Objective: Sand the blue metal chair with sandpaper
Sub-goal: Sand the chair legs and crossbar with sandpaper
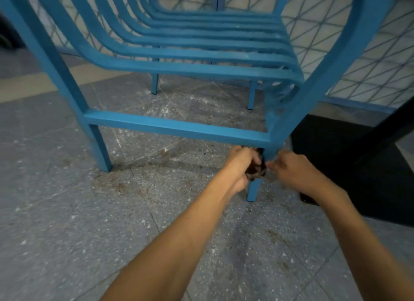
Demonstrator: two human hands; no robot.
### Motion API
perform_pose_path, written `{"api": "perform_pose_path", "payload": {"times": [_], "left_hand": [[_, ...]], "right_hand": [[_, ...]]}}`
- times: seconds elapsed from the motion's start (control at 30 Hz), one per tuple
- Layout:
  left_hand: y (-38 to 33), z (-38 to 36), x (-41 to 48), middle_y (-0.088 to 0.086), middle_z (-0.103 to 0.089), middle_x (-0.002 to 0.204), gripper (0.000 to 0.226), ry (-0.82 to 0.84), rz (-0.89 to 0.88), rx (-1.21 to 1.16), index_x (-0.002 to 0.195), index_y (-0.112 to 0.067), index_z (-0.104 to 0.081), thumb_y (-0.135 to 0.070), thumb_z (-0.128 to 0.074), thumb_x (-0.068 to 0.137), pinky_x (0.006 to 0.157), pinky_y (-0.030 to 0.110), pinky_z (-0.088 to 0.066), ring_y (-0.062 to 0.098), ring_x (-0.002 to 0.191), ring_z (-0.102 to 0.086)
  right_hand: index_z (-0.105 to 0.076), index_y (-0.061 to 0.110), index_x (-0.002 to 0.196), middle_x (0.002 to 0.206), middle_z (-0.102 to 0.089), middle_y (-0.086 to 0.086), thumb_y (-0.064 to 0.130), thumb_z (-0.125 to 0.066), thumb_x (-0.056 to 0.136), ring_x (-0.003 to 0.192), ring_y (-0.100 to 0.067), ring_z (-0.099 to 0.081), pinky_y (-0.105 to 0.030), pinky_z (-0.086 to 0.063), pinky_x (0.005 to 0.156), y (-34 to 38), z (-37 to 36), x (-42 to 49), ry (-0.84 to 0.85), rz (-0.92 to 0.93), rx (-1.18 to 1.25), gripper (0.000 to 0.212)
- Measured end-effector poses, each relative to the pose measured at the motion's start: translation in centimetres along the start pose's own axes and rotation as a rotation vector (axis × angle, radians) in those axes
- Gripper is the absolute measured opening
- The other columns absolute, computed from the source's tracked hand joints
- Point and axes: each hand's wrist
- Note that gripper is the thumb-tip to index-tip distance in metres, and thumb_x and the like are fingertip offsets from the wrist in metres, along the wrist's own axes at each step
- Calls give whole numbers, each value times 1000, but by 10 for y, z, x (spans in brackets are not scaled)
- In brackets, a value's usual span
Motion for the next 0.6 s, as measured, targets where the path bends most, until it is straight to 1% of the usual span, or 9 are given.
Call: {"api": "perform_pose_path", "payload": {"times": [0.07,0.13,0.23,0.33,0.4,0.43,0.5,0.53,0.6], "left_hand": [[-15,6,-13,21,-58,85,23,70,85,-242,89,1,-53,11,-34,80,51,29,-53,28,62,-59],[-22,19,-26,20,-63,81,24,59,127,-444,86,3,-55,11,-33,84,63,32,-57,27,64,-65],[-30,55,-48,21,-68,79,22,-12,119,-655,92,6,-57,11,-38,84,72,33,-56,28,66,-70],[-43,96,-81,18,-68,75,27,-138,-8,-767,94,5,-55,11,-30,88,55,28,-57,24,60,-68],[-50,108,-104,13,-63,89,36,-294,-173,-612,107,-4,-53,11,-32,83,58,25,-57,21,73,-64],[-51,107,-110,10,-61,97,43,-404,-260,-445,115,-11,-52,9,-35,81,66,29,-57,21,82,-61],[-56,102,-114,6,-56,125,61,-614,-442,-13,133,-31,-43,5,-42,83,93,45,-51,27,110,-56],[-58,100,-109,2,-47,139,70,-652,-531,195,140,-36,-36,5,-44,84,104,47,-41,27,124,-48],[-66,110,-89,2,-30,151,79,-651,-606,512,147,-31,-26,10,-45,82,113,45,-28,24,136,-32]], "right_hand": [[-58,25,109,97,-58,6,32,-50,97,95,-14,-56,-20,-42,74,20,25,-12,243,7,-161,16],[-59,32,98,88,-56,15,36,-52,95,84,-4,-55,-12,-44,70,39,47,-25,393,73,-169,9],[-62,31,115,90,-64,11,45,-53,91,92,-10,-63,-31,-50,91,60,67,-33,375,168,-175,29],[-55,33,126,88,-66,12,46,-54,91,96,-8,-62,-29,-44,97,79,78,-33,323,206,-207,38],[-57,31,125,88,-70,7,41,-55,92,92,-6,-61,-26,-44,92,91,82,-32,258,259,-198,34],[-59,29,123,90,-71,6,39,-55,93,92,-6,-62,-27,-45,91,96,82,-29,212,290,-194,32],[-61,27,121,103,-71,4,34,-56,94,100,-11,-63,-28,-46,93,104,78,-23,120,342,-194,29],[-62,26,121,110,-70,3,30,-56,94,104,-12,-62,-27,-46,94,105,76,-19,76,358,-195,28],[-64,21,119,115,-68,2,22,-56,94,105,-11,-62,-20,-43,90,105,72,-13,-8,376,-181,26]]}}
Point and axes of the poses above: each hand's wrist, its own x-axis towards the middle knuckle, its own z-axis out of the back of the hand, y = z × x
